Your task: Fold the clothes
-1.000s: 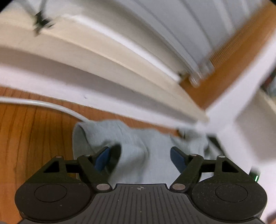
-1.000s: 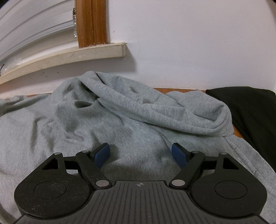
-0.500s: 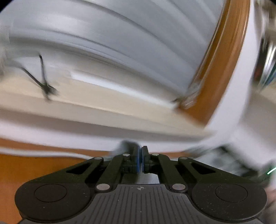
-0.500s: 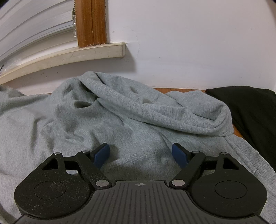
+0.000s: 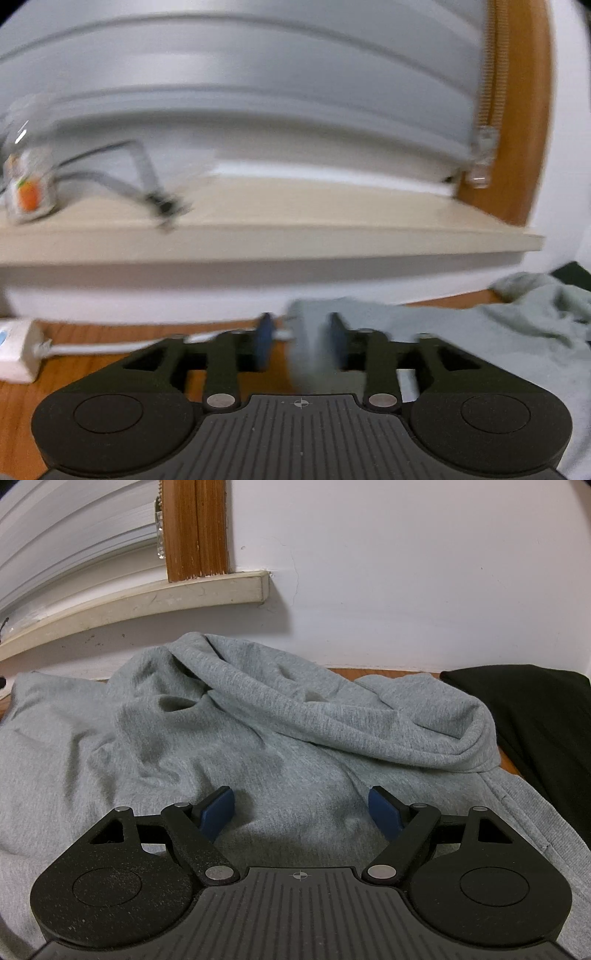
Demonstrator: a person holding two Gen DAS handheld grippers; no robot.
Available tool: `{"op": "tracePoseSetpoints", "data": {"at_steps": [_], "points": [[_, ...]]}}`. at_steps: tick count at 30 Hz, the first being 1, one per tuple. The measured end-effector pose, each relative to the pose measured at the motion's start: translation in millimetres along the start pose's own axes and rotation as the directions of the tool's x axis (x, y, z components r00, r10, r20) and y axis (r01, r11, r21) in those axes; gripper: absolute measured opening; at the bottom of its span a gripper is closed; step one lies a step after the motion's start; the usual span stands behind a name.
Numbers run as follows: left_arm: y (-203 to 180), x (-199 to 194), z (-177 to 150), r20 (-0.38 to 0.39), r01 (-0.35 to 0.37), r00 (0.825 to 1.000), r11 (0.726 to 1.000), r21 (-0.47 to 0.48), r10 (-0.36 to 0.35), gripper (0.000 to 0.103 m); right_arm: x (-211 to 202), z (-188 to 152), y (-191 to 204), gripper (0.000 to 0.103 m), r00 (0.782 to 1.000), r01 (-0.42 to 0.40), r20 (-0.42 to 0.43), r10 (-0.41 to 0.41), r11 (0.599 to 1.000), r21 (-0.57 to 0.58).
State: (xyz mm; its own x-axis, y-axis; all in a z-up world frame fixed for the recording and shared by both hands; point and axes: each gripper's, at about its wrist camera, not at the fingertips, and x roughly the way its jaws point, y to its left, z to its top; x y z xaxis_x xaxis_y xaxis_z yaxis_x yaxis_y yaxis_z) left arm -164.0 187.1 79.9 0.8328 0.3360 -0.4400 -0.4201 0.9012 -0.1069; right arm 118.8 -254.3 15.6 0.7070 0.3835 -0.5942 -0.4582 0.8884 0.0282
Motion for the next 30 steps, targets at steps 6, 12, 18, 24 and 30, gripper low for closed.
{"op": "tracePoseSetpoints", "data": {"at_steps": [6,12,18,24,30], "points": [[-79.2,12.5,2.0,0.008,0.202,0.979,0.974,0.099,-0.203,0.084,-0.3,-0.4,-0.3,0.08,1.0,-0.003,0.0,0.003,1.0,0.001],[-135.0,53.1,-22.5,-0.096,0.278,0.96,0.93,0.241,-0.262,0.094,0.3,-0.4,0.1,0.084,1.0,-0.009,-0.004,0.009,1.0,-0.004],[-131.5,61.2,-35.1,-0.179,0.268,0.959,0.917,0.297,-0.222,0.094,0.9,-0.5,0.9,0.086,1.0,-0.015,-0.008,0.015,1.0,-0.007],[-123.5,45.4,-48.8,-0.236,0.215,0.962,0.914,0.345,-0.137,0.094,0.8,-2.1,14.4,0.093,0.999,-0.044,-0.02,0.043,0.999,-0.032],[-113.9,38.7,-44.5,-0.232,0.188,0.966,0.919,0.347,-0.111,0.099,-1.6,-4.1,27.9,0.097,0.997,-0.076,-0.028,0.074,0.996,-0.054]]}}
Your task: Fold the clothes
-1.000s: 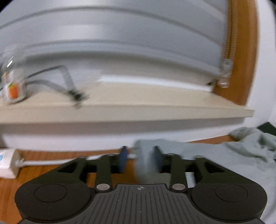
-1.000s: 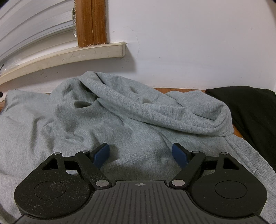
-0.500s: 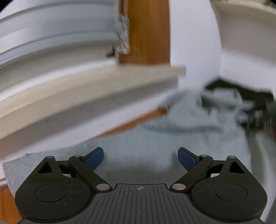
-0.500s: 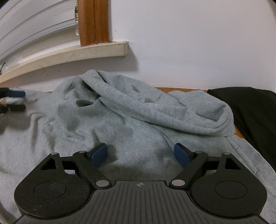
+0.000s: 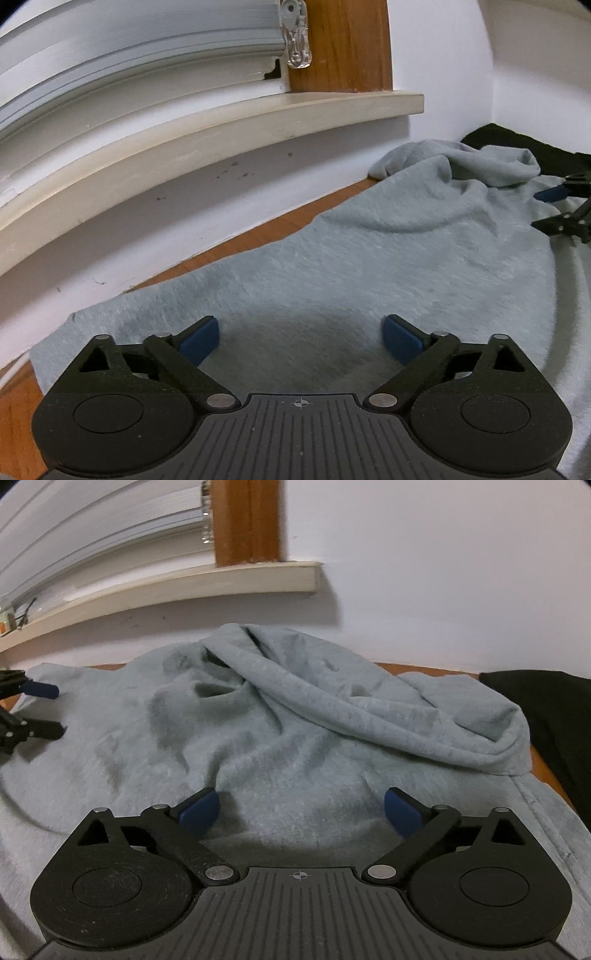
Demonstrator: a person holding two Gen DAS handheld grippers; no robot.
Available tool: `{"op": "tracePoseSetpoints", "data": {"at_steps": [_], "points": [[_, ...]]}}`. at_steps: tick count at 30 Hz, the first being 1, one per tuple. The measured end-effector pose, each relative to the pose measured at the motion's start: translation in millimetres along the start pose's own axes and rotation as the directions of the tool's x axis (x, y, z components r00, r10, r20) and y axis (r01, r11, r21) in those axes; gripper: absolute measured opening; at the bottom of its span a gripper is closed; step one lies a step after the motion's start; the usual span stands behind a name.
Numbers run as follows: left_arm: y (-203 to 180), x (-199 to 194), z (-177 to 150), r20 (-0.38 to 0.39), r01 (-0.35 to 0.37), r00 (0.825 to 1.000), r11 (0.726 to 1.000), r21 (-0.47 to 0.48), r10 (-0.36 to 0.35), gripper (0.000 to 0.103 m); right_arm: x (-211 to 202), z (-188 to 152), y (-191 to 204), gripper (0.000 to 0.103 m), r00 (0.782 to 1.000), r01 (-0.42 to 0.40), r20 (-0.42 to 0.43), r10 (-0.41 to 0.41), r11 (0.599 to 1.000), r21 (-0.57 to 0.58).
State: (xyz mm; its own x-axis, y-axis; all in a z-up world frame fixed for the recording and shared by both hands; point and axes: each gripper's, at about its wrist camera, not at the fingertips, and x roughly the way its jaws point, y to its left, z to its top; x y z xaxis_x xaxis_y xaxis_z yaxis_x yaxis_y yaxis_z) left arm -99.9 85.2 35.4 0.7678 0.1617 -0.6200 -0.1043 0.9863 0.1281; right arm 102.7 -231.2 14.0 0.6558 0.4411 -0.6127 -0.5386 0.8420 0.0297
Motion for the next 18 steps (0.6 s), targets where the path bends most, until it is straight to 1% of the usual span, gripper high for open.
{"op": "tracePoseSetpoints", "data": {"at_steps": [2,4,5,7,8,10,12,14,17,18], "points": [[-1.9,-1.2,4.2,0.01,-0.008,1.0,1.0,0.019,0.008,0.1,-1.5,0.0,-0.2,0.097,1.0,-0.003,0.005,0.003,1.0,0.004],[-5.1,-2.5,12.1,0.039,0.003,0.999,1.0,0.026,-0.004,0.101,-4.2,0.4,-3.7,0.096,1.0,-0.004,0.018,0.003,1.0,0.021],[-6.5,-3.2,15.8,0.06,0.011,0.998,1.0,0.025,-0.012,0.103,-6.9,0.9,-5.5,0.095,0.999,0.002,0.036,-0.003,1.0,0.027],[-8.9,-4.2,22.6,0.103,0.029,0.994,0.999,0.019,-0.031,0.103,-16.0,3.8,-9.9,0.093,0.994,0.032,0.103,-0.035,0.999,0.024],[-9.5,-3.7,24.2,0.118,0.037,0.992,0.999,0.011,-0.038,0.103,-18.5,6.5,-12.4,0.091,0.991,0.053,0.122,-0.054,0.998,0.016],[-10.0,-2.2,26.8,0.143,0.056,0.988,0.998,-0.01,-0.054,0.103,-19.2,15.4,-16.6,0.082,0.985,0.108,0.138,-0.105,0.994,-0.017],[-7.7,3.1,24.8,0.142,0.091,0.986,0.995,-0.05,-0.083,0.103,-17.2,26.5,-17.6,0.065,0.982,0.116,0.152,-0.108,0.992,-0.05],[-4.7,10.3,25.0,0.095,0.108,0.99,0.991,-0.079,-0.101,0.103,-13.7,37.9,-15.5,0.063,0.982,0.109,0.162,-0.095,0.991,-0.081],[2.7,15.0,24.7,0.068,0.124,0.991,0.984,-0.124,-0.117,0.103,-2.5,56.0,-0.6,0.062,0.986,0.067,0.159,-0.044,0.988,-0.138],[3.9,15.0,24.1,0.066,0.124,0.991,0.983,-0.132,-0.116,0.103,3.5,60.8,7.2,0.062,0.99,0.055,0.141,-0.031,0.984,-0.17]]}}
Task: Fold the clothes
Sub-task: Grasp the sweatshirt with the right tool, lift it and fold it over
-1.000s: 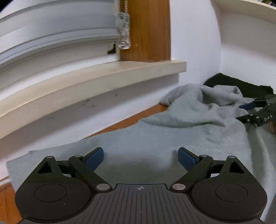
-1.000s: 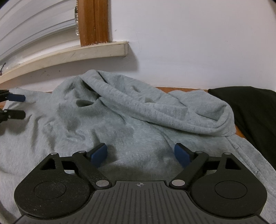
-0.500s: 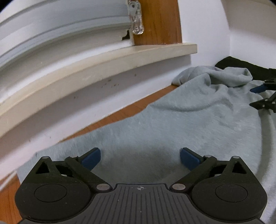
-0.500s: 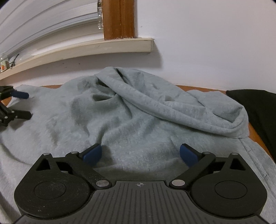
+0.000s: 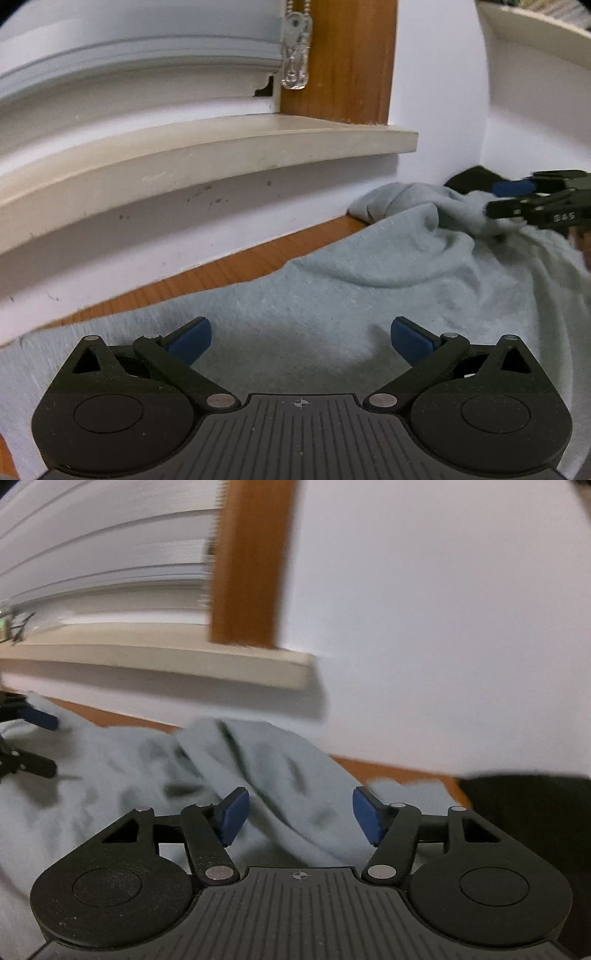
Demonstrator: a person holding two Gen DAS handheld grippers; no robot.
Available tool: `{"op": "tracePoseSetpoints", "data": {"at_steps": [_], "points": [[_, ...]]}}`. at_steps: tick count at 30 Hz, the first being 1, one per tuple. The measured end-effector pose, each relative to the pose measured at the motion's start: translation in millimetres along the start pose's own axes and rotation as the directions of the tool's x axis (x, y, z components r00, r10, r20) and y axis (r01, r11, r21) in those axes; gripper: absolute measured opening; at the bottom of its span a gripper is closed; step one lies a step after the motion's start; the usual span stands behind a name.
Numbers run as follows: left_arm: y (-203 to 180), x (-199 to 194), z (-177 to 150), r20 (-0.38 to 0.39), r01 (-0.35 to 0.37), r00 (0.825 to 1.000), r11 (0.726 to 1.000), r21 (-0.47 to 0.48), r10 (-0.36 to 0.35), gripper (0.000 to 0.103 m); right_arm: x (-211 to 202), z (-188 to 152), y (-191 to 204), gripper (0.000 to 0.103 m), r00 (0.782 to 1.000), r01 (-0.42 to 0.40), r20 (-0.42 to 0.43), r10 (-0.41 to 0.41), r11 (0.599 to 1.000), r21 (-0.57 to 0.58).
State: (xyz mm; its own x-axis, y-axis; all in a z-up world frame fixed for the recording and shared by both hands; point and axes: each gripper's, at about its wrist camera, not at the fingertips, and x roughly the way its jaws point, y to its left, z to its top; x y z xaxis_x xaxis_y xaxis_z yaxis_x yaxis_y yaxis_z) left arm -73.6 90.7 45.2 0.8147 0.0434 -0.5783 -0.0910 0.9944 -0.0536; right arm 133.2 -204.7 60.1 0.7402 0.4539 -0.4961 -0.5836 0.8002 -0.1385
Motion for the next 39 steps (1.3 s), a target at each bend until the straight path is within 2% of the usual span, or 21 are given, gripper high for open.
{"op": "tracePoseSetpoints", "data": {"at_steps": [2,5,7,8,9,12,14,17,18,20,23,26,27,28,30,32,34,35,36,39], "points": [[0.2,0.5,-0.7,-0.01,-0.012,1.0,1.0,-0.005,0.012,0.103,13.7,10.0,15.6,0.061,0.999,-0.033,-0.045,0.03,0.997,-0.069],[-2.9,3.6,-0.9,-0.029,-0.014,0.999,1.0,0.016,0.014,0.103,34.4,19.1,31.6,0.061,0.99,-0.026,-0.143,0.0,0.983,-0.18],[-4.8,5.0,-1.1,-0.037,-0.015,0.999,0.999,0.028,0.016,0.103,46.1,26.4,36.1,0.042,0.981,-0.016,-0.191,-0.027,0.976,-0.217],[-4.5,5.4,-1.2,-0.039,-0.017,0.999,0.999,0.027,0.018,0.103,47.9,32.1,31.9,0.025,0.981,-0.002,-0.189,-0.037,0.979,-0.203],[-3.4,5.8,-1.4,-0.042,-0.019,0.999,1.0,0.02,0.019,0.103,48.9,37.9,27.2,0.013,0.982,0.012,-0.183,-0.047,0.982,-0.19],[-0.6,7.2,-2.2,-0.051,-0.028,0.998,1.0,0.002,0.028,0.103,39.9,58.8,6.8,0.011,0.991,0.092,-0.085,-0.107,0.982,-0.165],[0.4,8.0,-2.4,-0.054,-0.029,0.998,1.0,-0.004,0.029,0.103,31.3,71.9,-8.0,0.011,0.986,0.166,-0.012,-0.169,0.977,-0.13],[0.3,8.8,-2.5,-0.055,-0.029,0.998,1.0,-0.003,0.029,0.103,17.7,80.1,-20.4,0.015,0.959,0.276,0.083,-0.272,0.96,-0.045],[0.1,8.9,-2.5,-0.055,-0.03,0.998,1.0,-0.003,0.03,0.103,14.2,80.0,-21.2,0.02,0.955,0.285,0.098,-0.281,0.958,-0.033],[-0.2,9.6,-2.9,-0.056,-0.031,0.998,1.0,-0.005,0.031,0.103,7.5,76.5,-18.4,0.02,0.947,0.301,0.13,-0.294,0.953,-0.042],[-0.3,10.2,-2.8,-0.058,-0.029,0.998,1.0,-0.009,0.029,0.103,-0.8,70.0,-14.2,0.008,0.923,0.355,0.19,-0.336,0.932,-0.076],[-0.8,9.9,-2.1,-0.06,-0.028,0.998,1.0,-0.011,0.028,0.103,-4.7,74.0,-21.4,0.007,0.893,0.409,0.227,-0.389,0.911,-0.047],[-0.8,9.8,-2.0,-0.061,-0.029,0.998,1.0,-0.012,0.028,0.103,-4.0,76.6,-25.5,0.007,0.892,0.41,0.222,-0.394,0.912,-0.032],[-0.8,10.0,-1.7,-0.063,-0.03,0.998,0.999,-0.013,0.029,0.103,0.2,79.2,-30.2,0.007,0.904,0.394,0.188,-0.383,0.919,-0.022],[-0.6,10.2,-1.1,-0.066,-0.035,0.997,0.999,-0.016,0.034,0.103,15.8,80.3,-34.7,0.008,0.944,0.326,0.067,-0.323,0.945,-0.038],[-0.2,10.7,0.0,-0.067,-0.039,0.997,0.999,-0.018,0.038,0.103,26.1,76.0,-35.0,0.013,0.968,0.249,-0.031,-0.251,0.967,-0.051],[-0.2,10.3,0.2,-0.067,-0.039,0.997,0.999,-0.018,0.038,0.103,20.6,66.7,-33.8,0.027,0.978,0.203,-0.035,-0.203,0.979,-0.025],[-0.2,10.2,0.2,-0.067,-0.039,0.997,0.999,-0.018,0.038,0.103,14.7,60.3,-33.6,0.046,0.982,0.186,-0.023,-0.186,0.983,-0.003],[0.1,10.4,0.3,-0.067,-0.039,0.997,0.999,-0.02,0.037,0.103,8.3,53.0,-33.7,0.057,0.986,0.17,-0.006,-0.169,0.985,0.016],[1.1,9.7,0.2,-0.061,-0.035,0.998,0.999,-0.026,0.033,0.103,-9.5,28.1,-35.6,0.064,0.993,0.104,0.038,-0.108,0.991,0.081]]}}
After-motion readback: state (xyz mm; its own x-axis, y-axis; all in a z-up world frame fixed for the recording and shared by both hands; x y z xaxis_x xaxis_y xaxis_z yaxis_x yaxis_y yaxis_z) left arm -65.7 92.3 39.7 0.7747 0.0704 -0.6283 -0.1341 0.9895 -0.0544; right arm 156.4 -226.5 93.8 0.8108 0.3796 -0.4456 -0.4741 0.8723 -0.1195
